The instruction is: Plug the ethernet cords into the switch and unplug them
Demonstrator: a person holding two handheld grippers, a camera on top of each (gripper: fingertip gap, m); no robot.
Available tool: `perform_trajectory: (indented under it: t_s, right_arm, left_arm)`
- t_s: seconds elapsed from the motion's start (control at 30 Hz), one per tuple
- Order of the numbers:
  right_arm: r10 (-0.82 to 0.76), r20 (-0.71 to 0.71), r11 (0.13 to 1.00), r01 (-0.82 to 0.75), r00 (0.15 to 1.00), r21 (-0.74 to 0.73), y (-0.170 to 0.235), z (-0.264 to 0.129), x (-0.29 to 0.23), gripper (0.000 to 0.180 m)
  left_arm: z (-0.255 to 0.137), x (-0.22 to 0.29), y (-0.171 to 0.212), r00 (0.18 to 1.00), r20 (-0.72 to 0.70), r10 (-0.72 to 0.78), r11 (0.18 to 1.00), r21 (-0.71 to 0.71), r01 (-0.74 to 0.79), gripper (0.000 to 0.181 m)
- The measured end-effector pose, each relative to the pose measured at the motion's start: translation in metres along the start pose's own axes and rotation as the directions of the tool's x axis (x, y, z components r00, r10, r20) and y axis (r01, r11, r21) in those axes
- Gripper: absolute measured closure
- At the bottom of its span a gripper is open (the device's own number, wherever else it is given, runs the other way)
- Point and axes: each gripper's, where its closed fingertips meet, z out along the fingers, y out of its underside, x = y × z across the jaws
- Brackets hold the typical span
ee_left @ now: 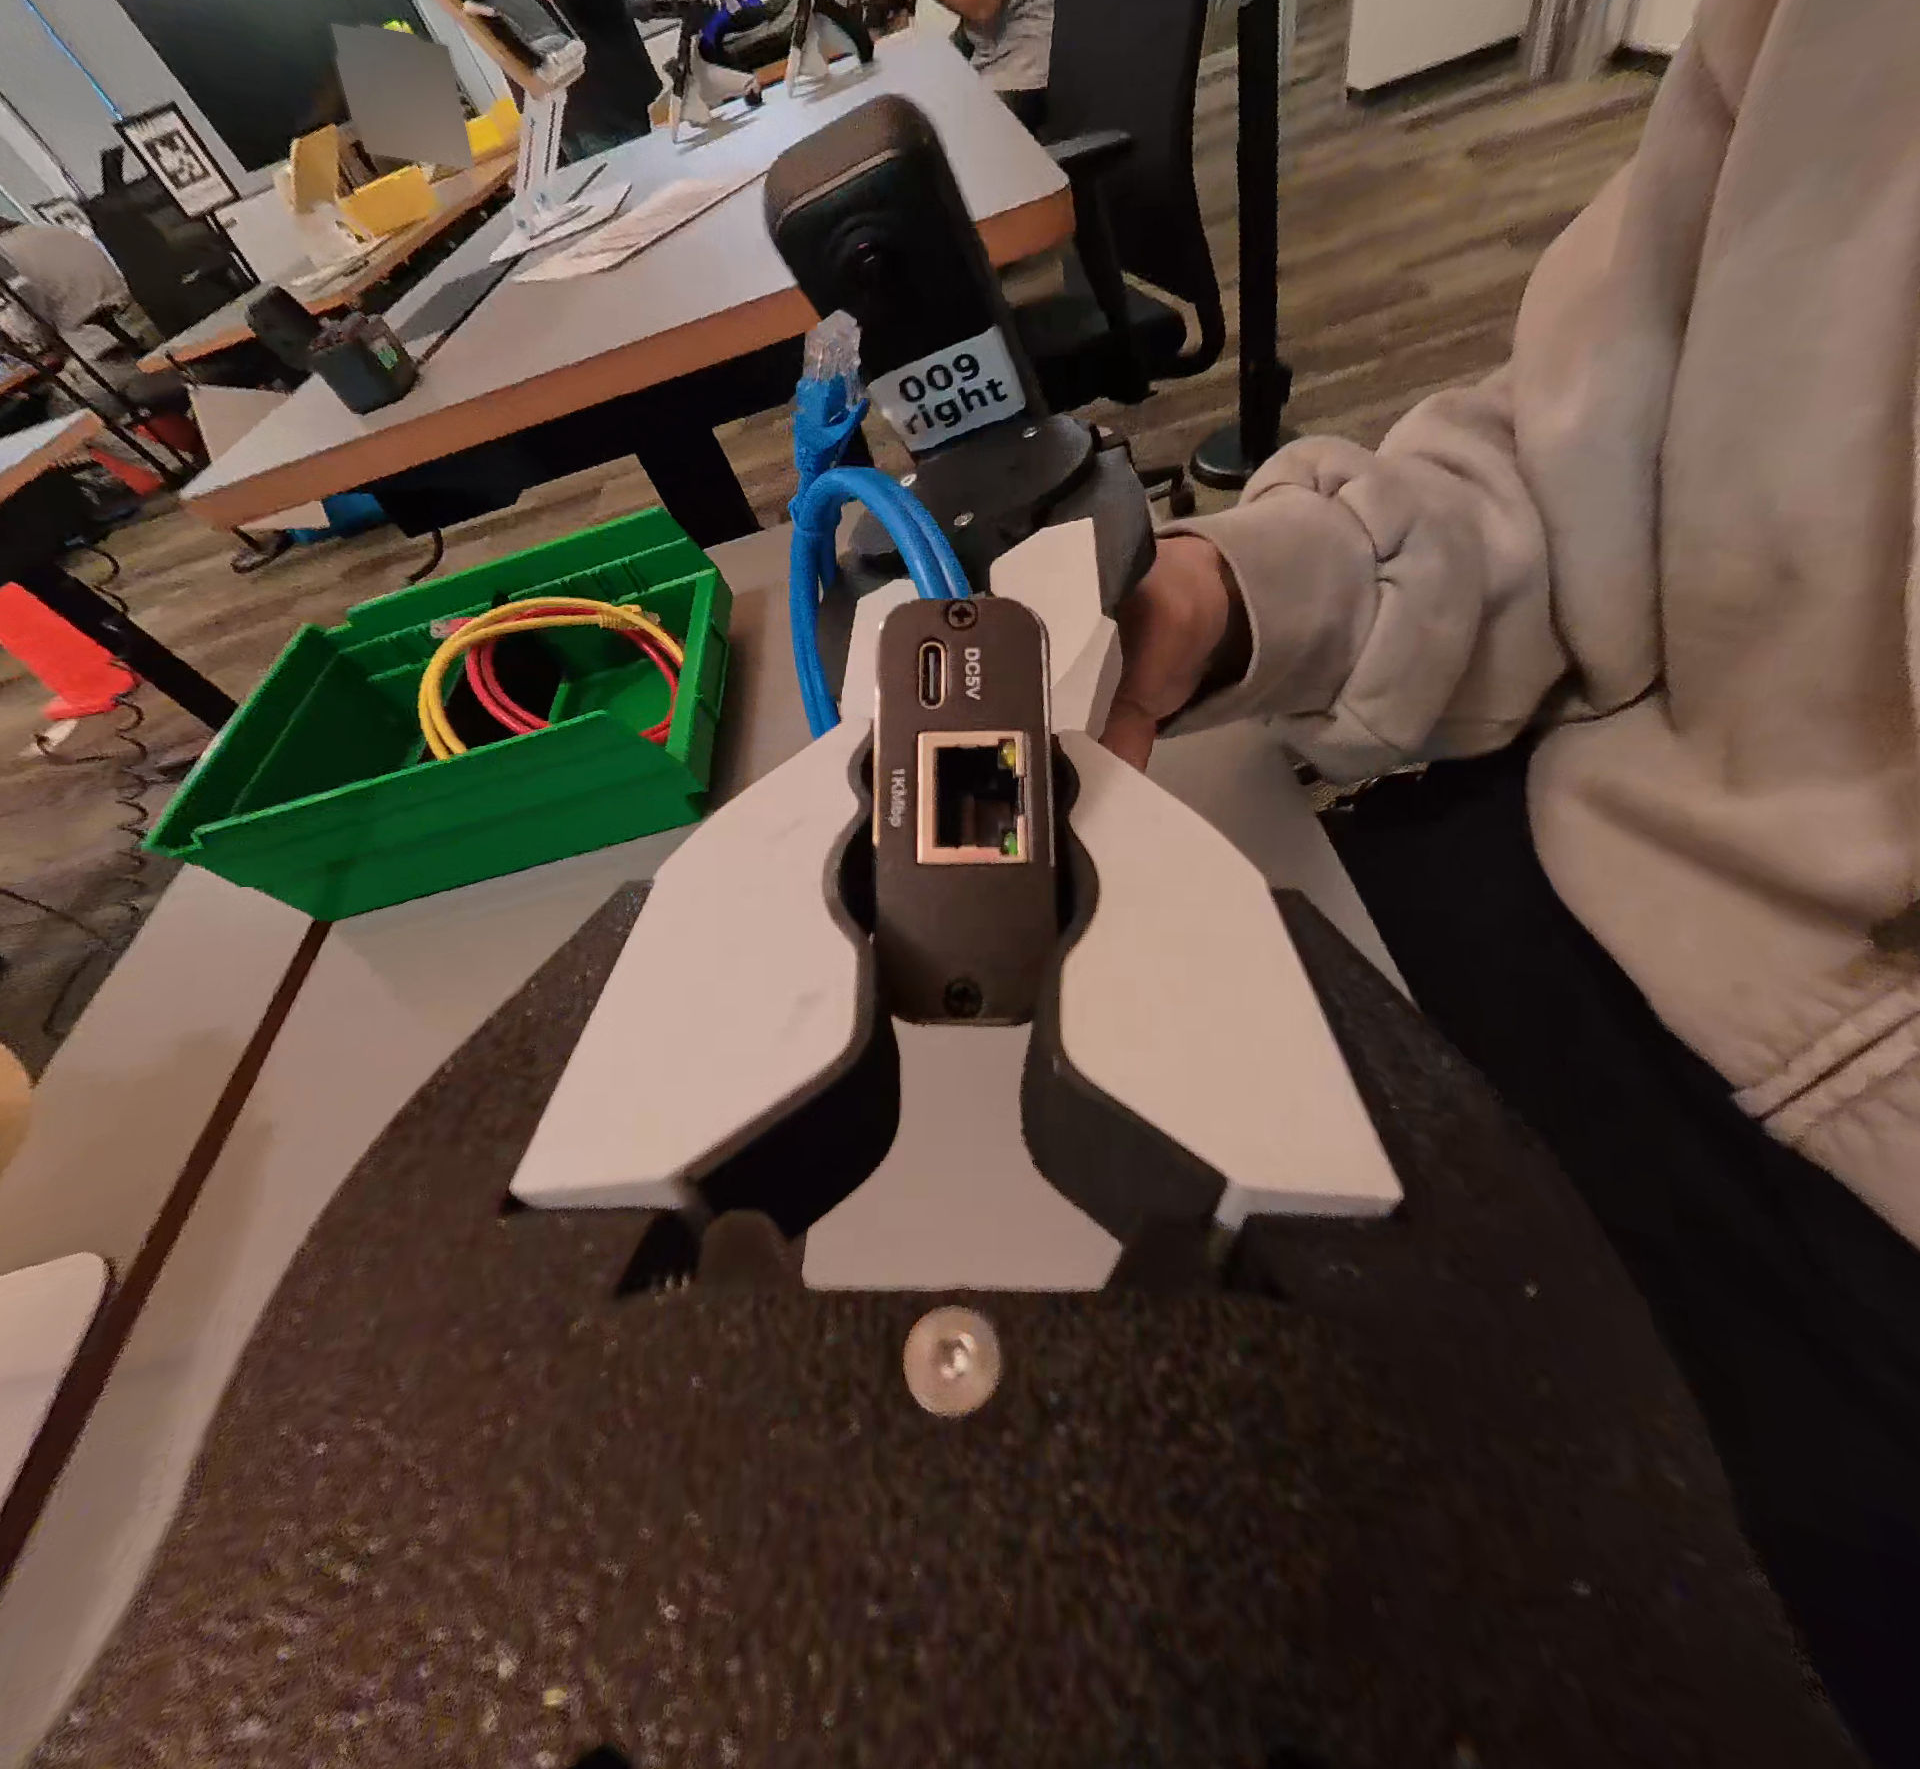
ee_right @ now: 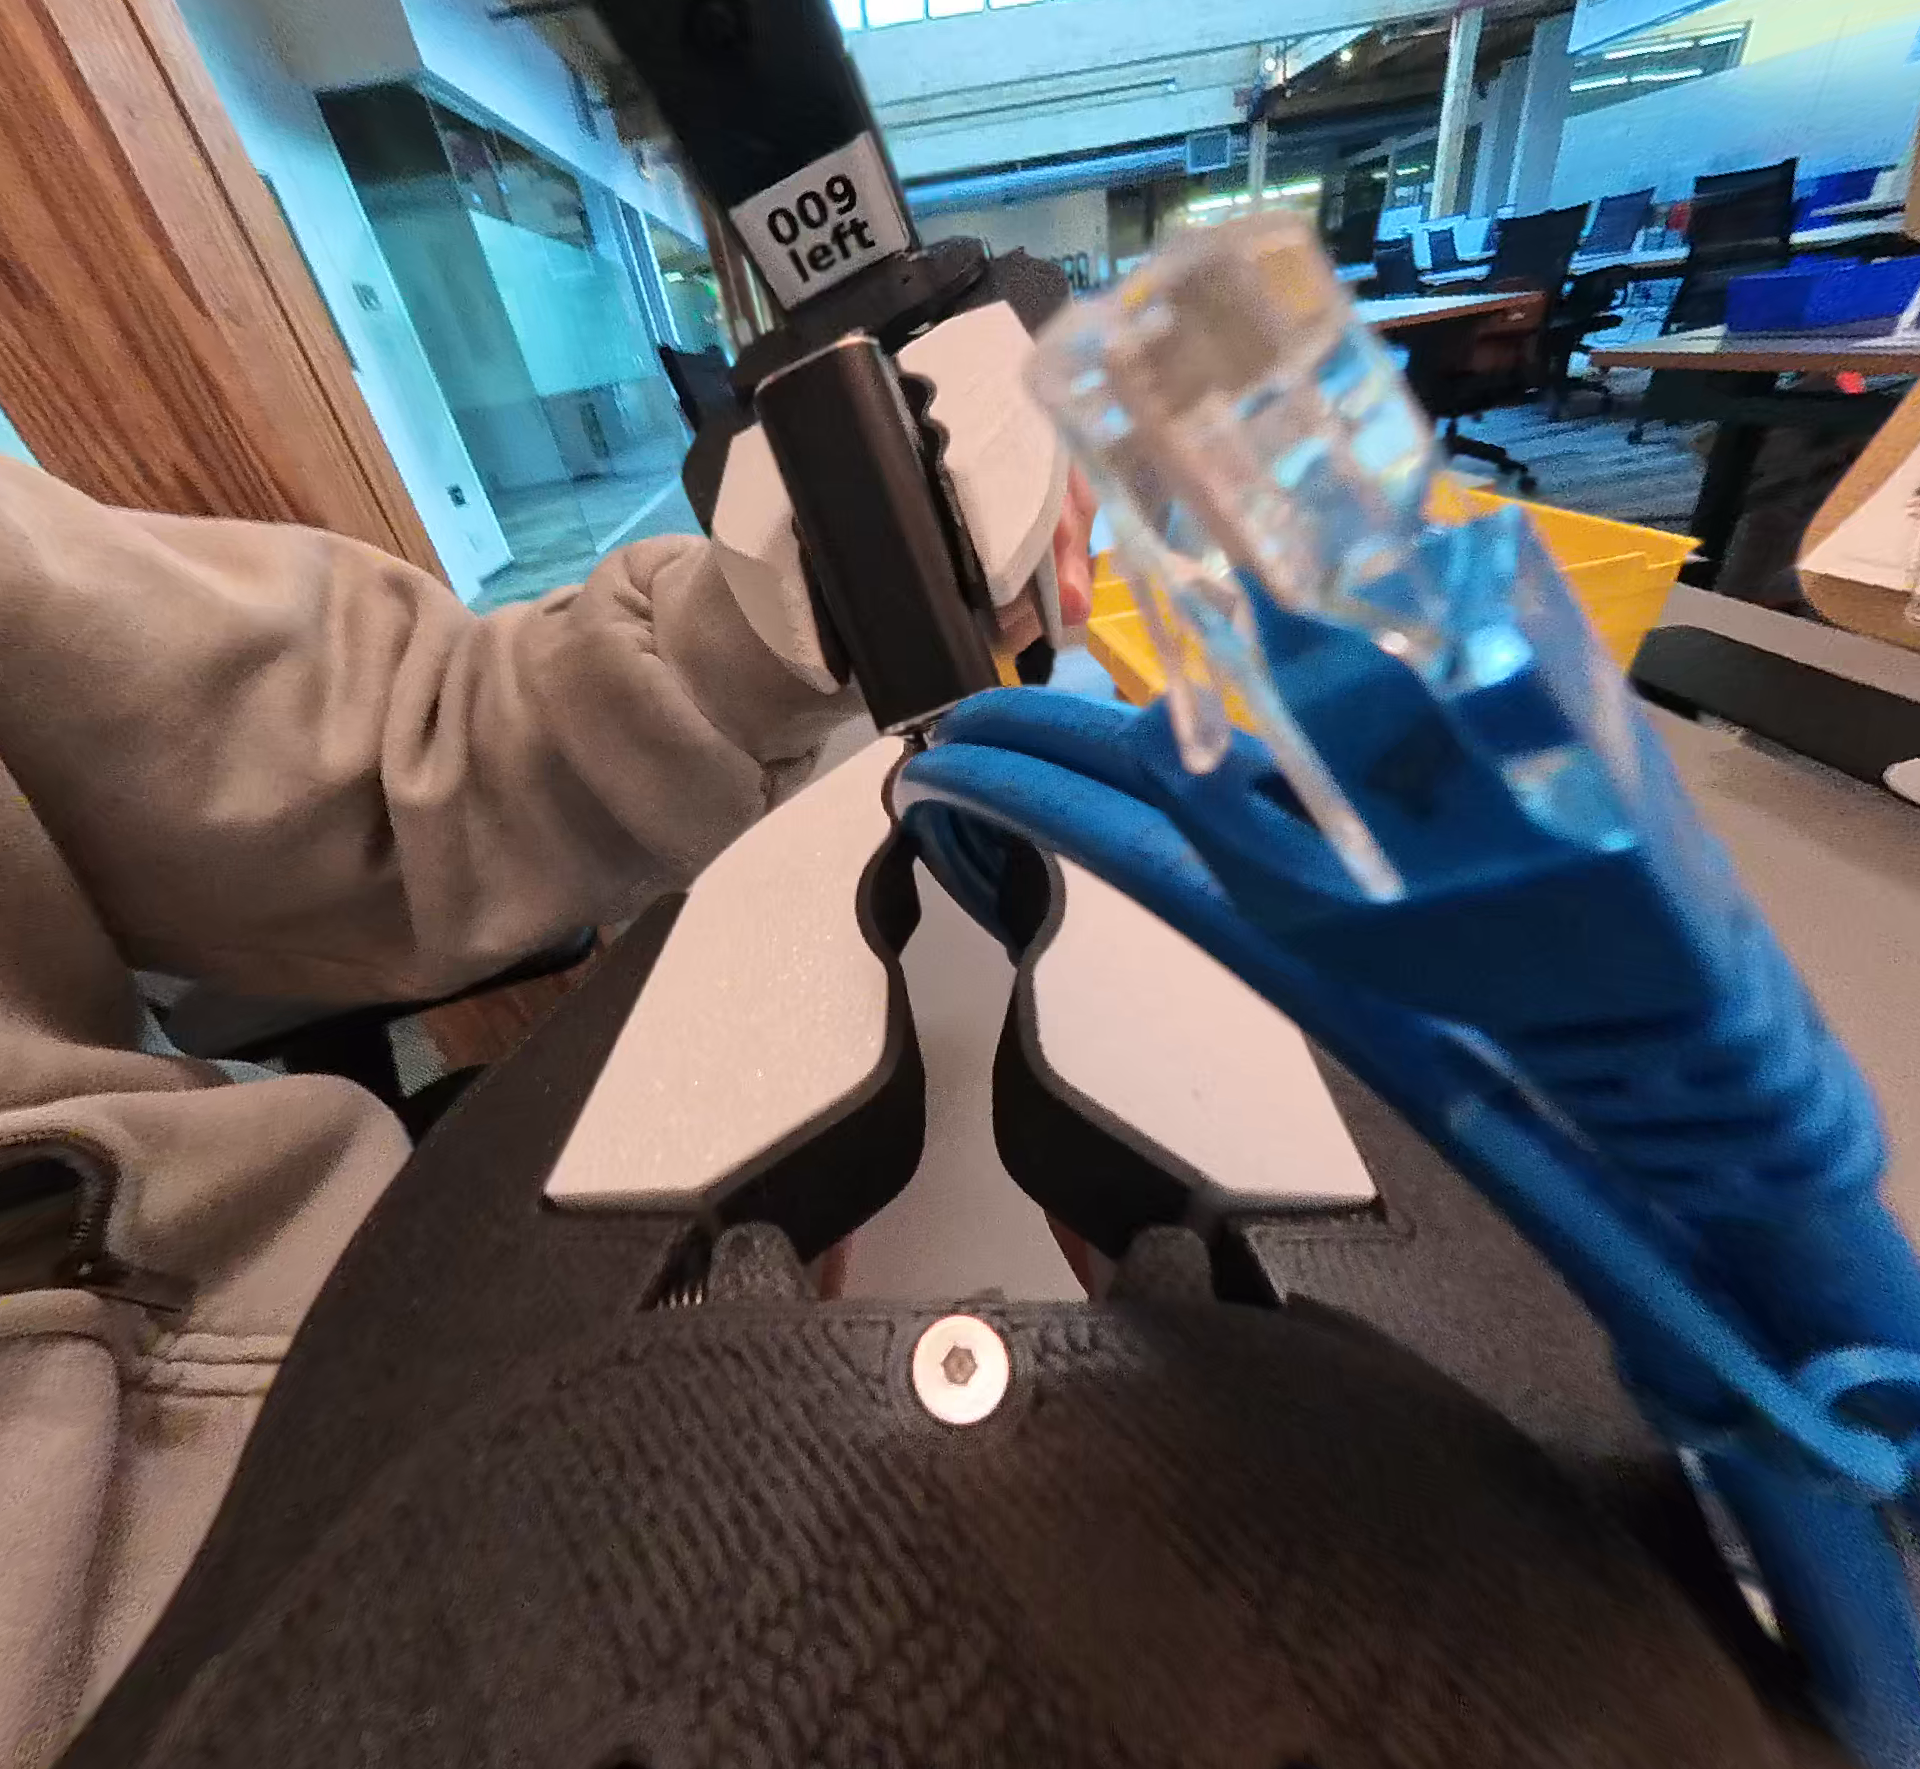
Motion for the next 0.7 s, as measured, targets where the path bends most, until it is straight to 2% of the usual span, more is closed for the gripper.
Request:
perform_trajectory:
  t_s: [0.07, 0.2, 0.33, 0.4, 0.5, 0.53, 0.6, 0.7]
  right_arm:
    - [-0.022, -0.027, 1.0, 0.022, 0.999, -0.015, 0.001, 0.002, 0.001, 0.162]
    - [-0.041, -0.074, 0.999, 0.039, 0.996, -0.023, 0.001, 0.0, 0.007, 0.16]
    - [-0.013, -0.084, 1.0, 0.013, 0.996, -0.005, 0.003, 0.0, 0.011, 0.165]
    - [-0.018, -0.088, 1.0, 0.016, 0.996, -0.02, 0.006, -0.003, 0.015, 0.169]
    - [-0.022, -0.051, 1.0, 0.022, 0.998, -0.014, 0.002, -0.008, 0.012, 0.166]
    - [-0.003, -0.027, 1.0, 0.003, 1.0, -0.01, 0.003, -0.009, 0.01, 0.169]
    - [0.004, -0.02, 1.0, -0.004, 1.0, -0.01, 0.005, -0.008, 0.01, 0.159]
    - [0.013, -0.016, 1.0, -0.013, 1.0, -0.012, 0.008, -0.006, 0.011, 0.163]
  left_arm:
    - [-0.002, -0.002, 0.002, 0.998, 0.006, -0.055, 0.998, 0.009, 0.055, 0.155]
    - [-0.001, -0.011, 0.003, 0.973, 0.04, -0.227, 0.968, 0.114, 0.222, 0.155]
    - [0.0, -0.02, 0.005, 0.925, 0.057, -0.375, 0.912, 0.202, 0.357, 0.155]
    - [0.002, -0.021, 0.009, 0.916, 0.07, -0.395, 0.904, 0.207, 0.374, 0.155]
    - [0.005, -0.016, 0.007, 0.938, 0.061, -0.342, 0.924, 0.201, 0.325, 0.155]
    - [0.006, -0.013, 0.007, 0.949, 0.062, -0.308, 0.94, 0.176, 0.293, 0.155]
    - [0.007, -0.011, 0.007, 0.971, 0.076, -0.228, 0.969, 0.119, 0.218, 0.154]
    - [0.007, -0.009, 0.013, 0.988, 0.103, -0.119, 0.993, 0.026, 0.117, 0.155]
